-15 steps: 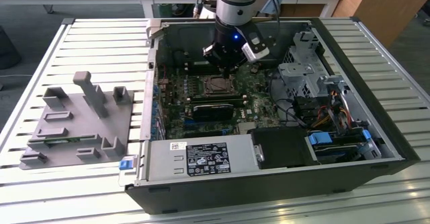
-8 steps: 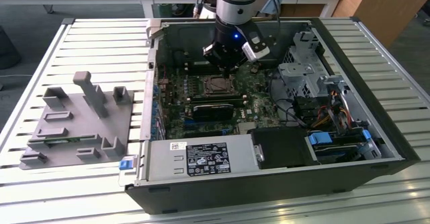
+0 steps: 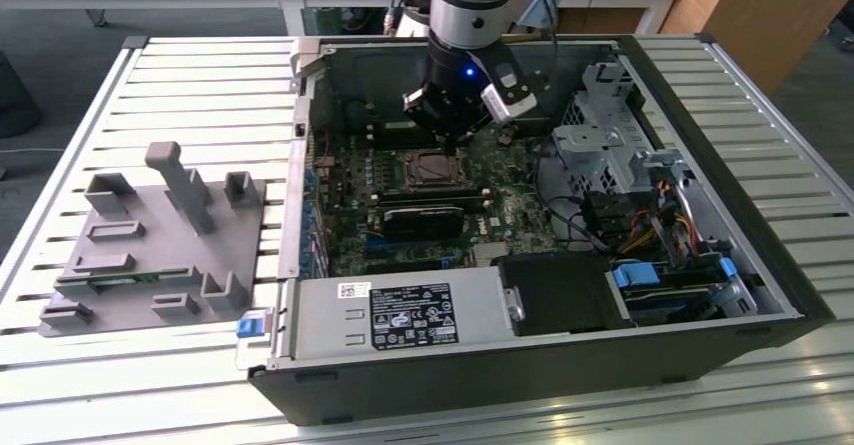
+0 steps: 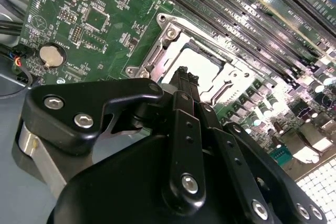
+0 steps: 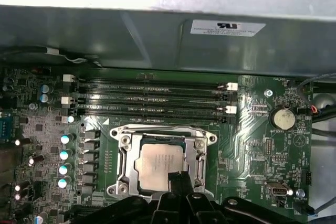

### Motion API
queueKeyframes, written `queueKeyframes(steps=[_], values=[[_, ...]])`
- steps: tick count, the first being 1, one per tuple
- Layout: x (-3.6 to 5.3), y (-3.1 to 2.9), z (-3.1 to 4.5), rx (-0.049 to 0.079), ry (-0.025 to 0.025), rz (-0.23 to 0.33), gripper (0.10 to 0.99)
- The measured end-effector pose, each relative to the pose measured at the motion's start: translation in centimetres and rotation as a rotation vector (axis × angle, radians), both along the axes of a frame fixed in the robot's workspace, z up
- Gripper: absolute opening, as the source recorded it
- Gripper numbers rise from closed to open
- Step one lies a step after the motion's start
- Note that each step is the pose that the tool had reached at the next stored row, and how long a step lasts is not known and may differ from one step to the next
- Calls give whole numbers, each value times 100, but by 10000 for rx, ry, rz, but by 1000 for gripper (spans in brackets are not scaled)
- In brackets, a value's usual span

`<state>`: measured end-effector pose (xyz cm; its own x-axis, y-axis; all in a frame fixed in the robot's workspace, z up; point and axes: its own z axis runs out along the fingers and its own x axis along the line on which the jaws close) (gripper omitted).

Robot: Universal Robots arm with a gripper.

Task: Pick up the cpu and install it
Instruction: 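Install the second cpu locking lever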

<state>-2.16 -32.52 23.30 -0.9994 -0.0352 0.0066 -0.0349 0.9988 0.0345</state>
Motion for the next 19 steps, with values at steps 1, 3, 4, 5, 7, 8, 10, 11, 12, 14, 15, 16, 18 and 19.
queueKeyframes(steps=[1,3,4,5,7,8,10,11,12,14,15,16,18,19], values=[[0,-17,0,0,0,0,106],[0,-57,0,1,-1,0,106],[0,-80,0,0,1,0,106],[0,-102,0,0,2,0,106],[0,-135,0,1,3,0,106],[0,-147,0,1,3,1,106],[0,-158,0,0,3,0,106],[-1,-161,0,1,3,-1,106],[-1,-162,3,-1,4,-1,106],[0,-162,18,0,4,0,106],[0,-162,29,1,3,0,106],[0,-162,40,1,4,0,106],[0,-166,43,5,1,1,106],[1,-176,44,5,2,2,106]])
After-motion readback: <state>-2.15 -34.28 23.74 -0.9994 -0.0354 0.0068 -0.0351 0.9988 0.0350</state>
